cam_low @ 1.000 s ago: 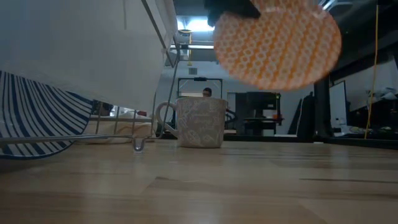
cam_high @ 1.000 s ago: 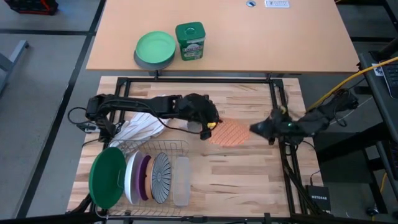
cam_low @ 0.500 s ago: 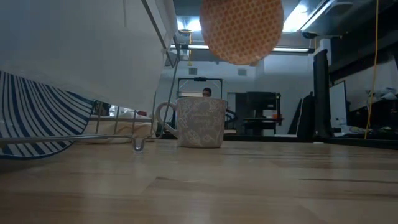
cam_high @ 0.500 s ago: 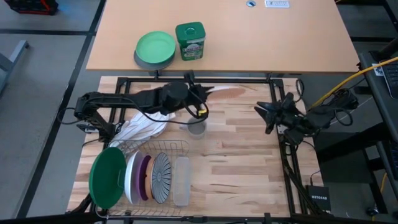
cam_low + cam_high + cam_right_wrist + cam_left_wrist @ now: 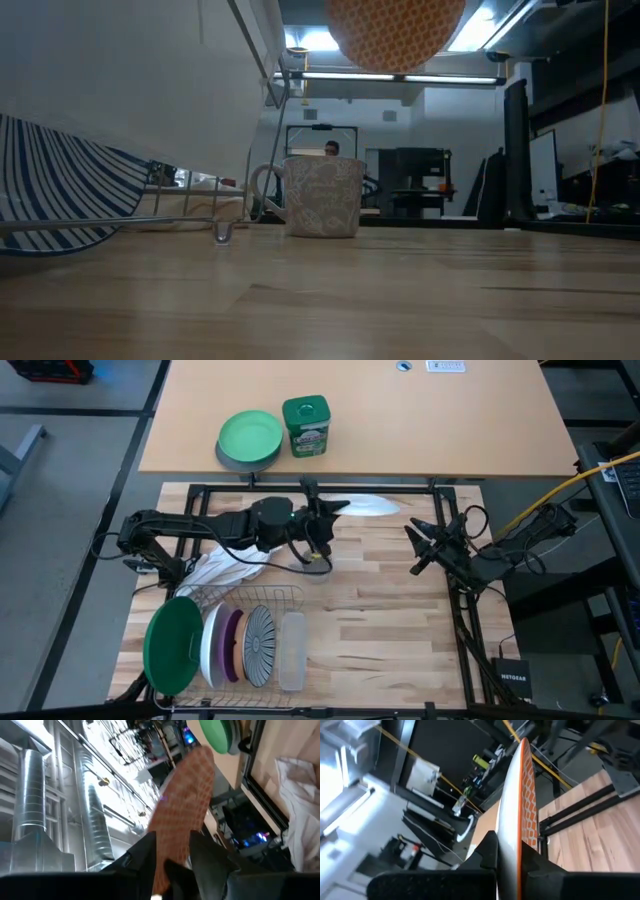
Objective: Sort dishes
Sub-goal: Put the orange patterned plate into the dish rack
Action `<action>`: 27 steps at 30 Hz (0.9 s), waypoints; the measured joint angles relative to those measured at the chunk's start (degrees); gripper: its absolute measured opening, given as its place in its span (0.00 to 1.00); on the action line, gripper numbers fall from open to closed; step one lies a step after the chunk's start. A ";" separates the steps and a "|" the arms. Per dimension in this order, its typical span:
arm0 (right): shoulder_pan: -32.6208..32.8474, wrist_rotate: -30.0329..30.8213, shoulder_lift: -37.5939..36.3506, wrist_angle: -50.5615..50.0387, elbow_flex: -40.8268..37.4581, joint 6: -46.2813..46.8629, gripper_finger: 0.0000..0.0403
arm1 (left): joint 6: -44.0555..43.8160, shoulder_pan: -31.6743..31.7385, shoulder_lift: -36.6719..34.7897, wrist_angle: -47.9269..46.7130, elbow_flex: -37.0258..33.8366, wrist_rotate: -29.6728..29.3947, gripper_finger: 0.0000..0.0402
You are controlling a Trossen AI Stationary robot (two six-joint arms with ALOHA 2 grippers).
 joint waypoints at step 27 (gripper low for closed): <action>-2.53 -2.76 2.77 3.49 0.00 -0.48 0.30 | 13.41 -5.06 0.11 3.36 0.00 5.98 0.00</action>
